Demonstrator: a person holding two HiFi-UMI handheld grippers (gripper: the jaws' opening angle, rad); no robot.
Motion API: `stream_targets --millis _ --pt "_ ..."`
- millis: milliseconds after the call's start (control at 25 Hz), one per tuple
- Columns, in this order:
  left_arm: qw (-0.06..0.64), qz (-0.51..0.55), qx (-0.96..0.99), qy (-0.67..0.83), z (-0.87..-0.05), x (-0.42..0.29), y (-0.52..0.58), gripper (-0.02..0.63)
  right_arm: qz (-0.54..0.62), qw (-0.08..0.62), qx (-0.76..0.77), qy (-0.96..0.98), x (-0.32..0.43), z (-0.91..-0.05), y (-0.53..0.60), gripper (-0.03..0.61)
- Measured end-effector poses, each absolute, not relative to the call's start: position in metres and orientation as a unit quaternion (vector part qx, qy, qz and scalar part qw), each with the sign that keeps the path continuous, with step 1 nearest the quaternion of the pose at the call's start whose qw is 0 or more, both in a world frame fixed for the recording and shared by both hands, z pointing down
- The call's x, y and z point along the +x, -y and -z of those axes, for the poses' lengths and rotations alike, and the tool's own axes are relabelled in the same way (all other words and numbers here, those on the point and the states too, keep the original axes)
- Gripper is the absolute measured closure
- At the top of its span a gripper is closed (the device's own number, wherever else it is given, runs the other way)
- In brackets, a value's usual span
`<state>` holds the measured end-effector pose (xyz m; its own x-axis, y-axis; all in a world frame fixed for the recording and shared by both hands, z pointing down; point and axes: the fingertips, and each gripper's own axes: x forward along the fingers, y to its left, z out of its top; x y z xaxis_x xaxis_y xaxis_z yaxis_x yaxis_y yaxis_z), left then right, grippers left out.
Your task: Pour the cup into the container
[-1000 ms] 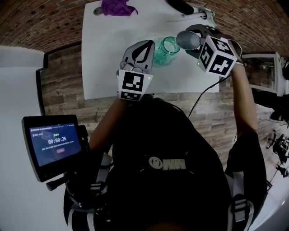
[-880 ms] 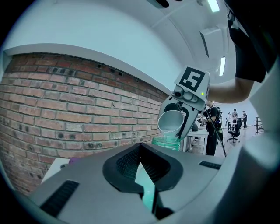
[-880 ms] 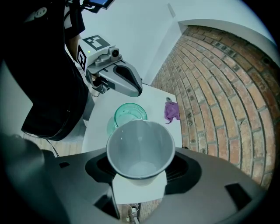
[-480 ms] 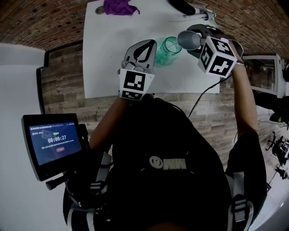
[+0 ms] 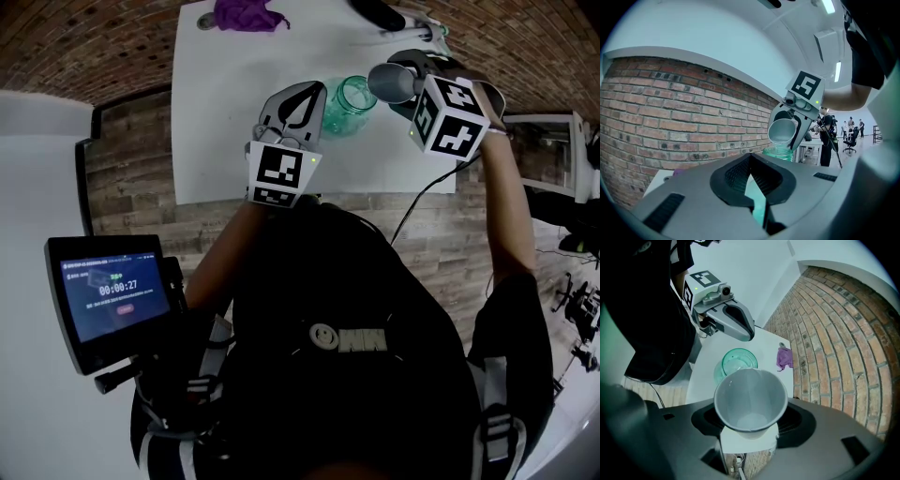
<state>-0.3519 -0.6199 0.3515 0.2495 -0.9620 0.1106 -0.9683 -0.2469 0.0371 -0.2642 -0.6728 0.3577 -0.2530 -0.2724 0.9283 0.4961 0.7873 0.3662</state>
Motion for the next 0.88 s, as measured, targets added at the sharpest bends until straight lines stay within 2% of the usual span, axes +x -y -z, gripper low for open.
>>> stream_targets --millis 880 --pt "0.053 -0.030 0.783 0.619 -0.3522 -0.3574 0.6209 0.611 0.345 0.615 -0.078 0.704 -0.2675 -0.3571 0.6769 0.288"
